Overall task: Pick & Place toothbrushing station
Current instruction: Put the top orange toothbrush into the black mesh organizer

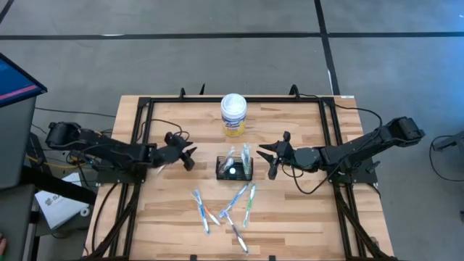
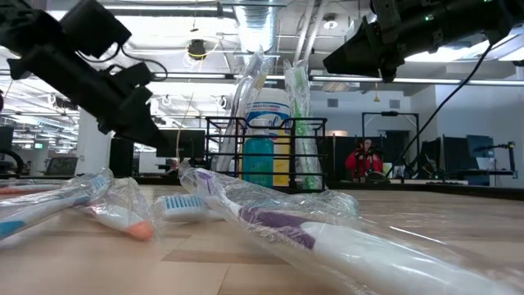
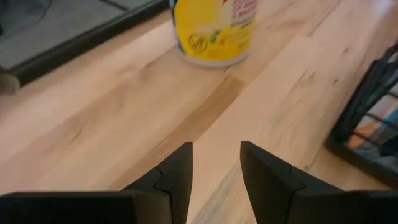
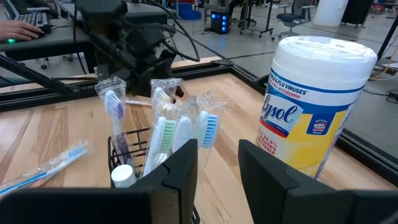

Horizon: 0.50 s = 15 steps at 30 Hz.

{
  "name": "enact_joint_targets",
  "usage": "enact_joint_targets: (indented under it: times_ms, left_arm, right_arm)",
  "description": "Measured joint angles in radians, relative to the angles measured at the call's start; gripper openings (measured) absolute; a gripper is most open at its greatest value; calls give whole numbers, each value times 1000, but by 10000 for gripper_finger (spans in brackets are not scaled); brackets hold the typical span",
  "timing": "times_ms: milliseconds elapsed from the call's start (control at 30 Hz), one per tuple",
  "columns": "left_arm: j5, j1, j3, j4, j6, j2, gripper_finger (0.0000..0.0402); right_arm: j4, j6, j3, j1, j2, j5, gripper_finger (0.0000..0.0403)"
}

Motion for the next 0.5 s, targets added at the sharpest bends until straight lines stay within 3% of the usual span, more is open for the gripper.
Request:
enact_joint_targets:
  times_ms: [367, 500]
  left_arm:
    - [128, 125, 7, -144, -83, 0, 123]
    - [147, 151, 62, -274, -101, 0, 115]
  right_arm:
    - [0, 0, 0, 0, 0, 0, 107]
    - [0, 4, 0, -8, 0, -1, 107]
